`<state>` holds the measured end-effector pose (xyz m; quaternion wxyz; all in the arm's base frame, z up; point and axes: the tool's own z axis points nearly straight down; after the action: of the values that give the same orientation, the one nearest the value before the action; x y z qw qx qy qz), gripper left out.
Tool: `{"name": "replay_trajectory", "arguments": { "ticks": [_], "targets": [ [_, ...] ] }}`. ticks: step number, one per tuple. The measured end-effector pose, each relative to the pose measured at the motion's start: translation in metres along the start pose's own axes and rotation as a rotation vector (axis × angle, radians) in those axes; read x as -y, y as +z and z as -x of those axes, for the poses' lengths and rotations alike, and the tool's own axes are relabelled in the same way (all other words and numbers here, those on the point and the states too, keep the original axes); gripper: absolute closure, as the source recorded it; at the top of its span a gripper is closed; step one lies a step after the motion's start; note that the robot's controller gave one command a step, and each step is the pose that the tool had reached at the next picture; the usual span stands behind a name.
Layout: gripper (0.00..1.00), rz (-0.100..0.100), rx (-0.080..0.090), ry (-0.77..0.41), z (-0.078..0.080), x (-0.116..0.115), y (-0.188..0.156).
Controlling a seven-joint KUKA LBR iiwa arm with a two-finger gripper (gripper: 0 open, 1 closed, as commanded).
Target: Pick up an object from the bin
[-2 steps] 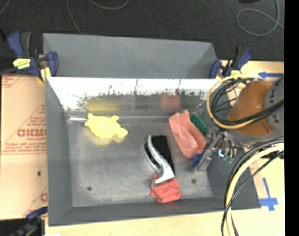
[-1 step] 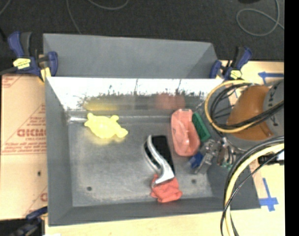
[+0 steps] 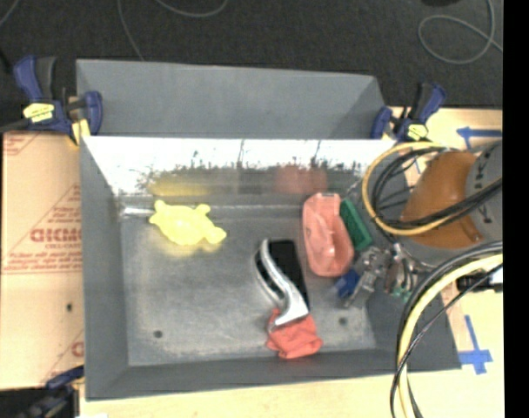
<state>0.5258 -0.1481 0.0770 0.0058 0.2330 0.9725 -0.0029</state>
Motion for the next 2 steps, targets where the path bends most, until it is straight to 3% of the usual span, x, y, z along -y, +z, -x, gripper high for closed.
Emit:
{"name": "replay_trajectory", "arguments": {
  "ticks": [2],
  "targets": [
    [1.0, 0.0, -0.001, -0.003, -0.0006, -0.0001, -0.0113]
  ]
}}
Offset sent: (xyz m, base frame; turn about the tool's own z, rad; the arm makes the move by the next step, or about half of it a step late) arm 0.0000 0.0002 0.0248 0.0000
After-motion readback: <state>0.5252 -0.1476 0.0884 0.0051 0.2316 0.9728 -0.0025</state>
